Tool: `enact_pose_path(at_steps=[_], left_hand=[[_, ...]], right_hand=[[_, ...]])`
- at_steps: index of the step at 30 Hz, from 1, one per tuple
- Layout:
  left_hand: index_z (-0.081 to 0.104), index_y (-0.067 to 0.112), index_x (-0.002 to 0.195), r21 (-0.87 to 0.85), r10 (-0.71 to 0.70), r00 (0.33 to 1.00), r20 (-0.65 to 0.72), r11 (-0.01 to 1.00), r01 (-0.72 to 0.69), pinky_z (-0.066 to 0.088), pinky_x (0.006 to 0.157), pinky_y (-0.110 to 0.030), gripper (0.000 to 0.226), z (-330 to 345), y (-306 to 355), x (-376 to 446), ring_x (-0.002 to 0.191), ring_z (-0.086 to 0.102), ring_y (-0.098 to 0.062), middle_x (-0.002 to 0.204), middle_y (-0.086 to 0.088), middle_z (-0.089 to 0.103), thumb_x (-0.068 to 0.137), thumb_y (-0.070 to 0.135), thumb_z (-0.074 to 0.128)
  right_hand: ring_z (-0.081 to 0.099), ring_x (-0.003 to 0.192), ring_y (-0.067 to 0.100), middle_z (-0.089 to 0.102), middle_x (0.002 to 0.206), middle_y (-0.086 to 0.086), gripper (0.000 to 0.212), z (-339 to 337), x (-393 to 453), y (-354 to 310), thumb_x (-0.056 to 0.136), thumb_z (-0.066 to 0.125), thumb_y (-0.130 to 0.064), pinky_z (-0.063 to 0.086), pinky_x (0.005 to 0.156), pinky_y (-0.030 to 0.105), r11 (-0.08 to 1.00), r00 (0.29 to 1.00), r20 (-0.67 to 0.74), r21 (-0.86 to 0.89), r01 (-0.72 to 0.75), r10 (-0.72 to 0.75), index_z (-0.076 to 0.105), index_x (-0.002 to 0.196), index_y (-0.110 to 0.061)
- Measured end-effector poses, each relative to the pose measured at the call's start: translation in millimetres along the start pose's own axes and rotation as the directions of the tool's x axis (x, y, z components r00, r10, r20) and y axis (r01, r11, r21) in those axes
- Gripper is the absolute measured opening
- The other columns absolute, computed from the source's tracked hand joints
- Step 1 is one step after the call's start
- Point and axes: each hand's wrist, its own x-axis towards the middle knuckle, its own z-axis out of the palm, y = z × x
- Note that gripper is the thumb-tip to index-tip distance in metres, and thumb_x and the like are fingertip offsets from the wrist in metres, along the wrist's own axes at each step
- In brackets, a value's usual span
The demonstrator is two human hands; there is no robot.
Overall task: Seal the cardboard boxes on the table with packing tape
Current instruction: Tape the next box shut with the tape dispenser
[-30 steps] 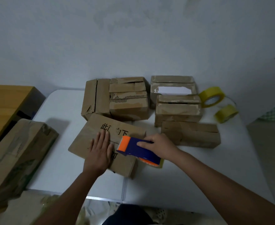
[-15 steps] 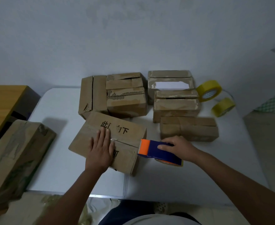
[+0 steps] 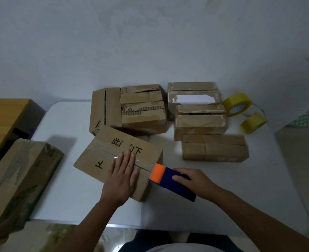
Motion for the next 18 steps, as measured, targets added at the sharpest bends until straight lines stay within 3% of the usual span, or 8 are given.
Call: enact_pose_path(at_steps=[6,14,18], left_hand=[[0.002,0.021,0.158,-0.023,-0.045,0.999,0.009,0.999,0.045,-0.007,0.122,-0.036,0.063,-3.0,-1.6,0.8,0.152,-0.01,-0.015,0.165,0.001,-0.004,0.103,0.052,0.0],[-0.003,0.026,0.157,0.011,-0.126,0.992,0.005,0.992,0.126,-0.015,0.121,-0.033,0.058,-9.8,9.6,0.8,0.15,-0.017,-0.007,0.165,0.006,-0.007,0.103,0.046,0.002],[0.008,0.016,0.159,-0.061,-0.212,0.973,-0.087,0.976,0.208,0.011,0.122,-0.044,0.063,-15.8,52.9,1.1,0.151,0.01,-0.022,0.166,-0.006,0.006,0.1,0.039,0.016]], right_hand=[[0.065,0.092,-0.004,0.069,0.107,-0.012,0.031,-6.1,-5.6,9.8,0.098,0.053,-0.035,0.052,0.078,0.016,0.996,0.999,-0.003,0.072,0.053,-0.052,0.061,0.127,-0.029],[0.069,0.088,0.002,0.073,0.104,-0.007,0.03,-25.1,-31.9,60.9,0.097,0.055,-0.035,0.057,0.082,0.032,0.998,0.999,0.016,0.05,-0.029,0.028,0.066,0.123,-0.024],[0.067,0.091,0.007,0.07,0.111,-0.001,0.034,-17.9,-20.5,51.4,0.097,0.053,-0.04,0.056,0.075,0.022,0.997,0.995,0.06,0.012,-0.079,0.078,0.063,0.125,-0.023]])
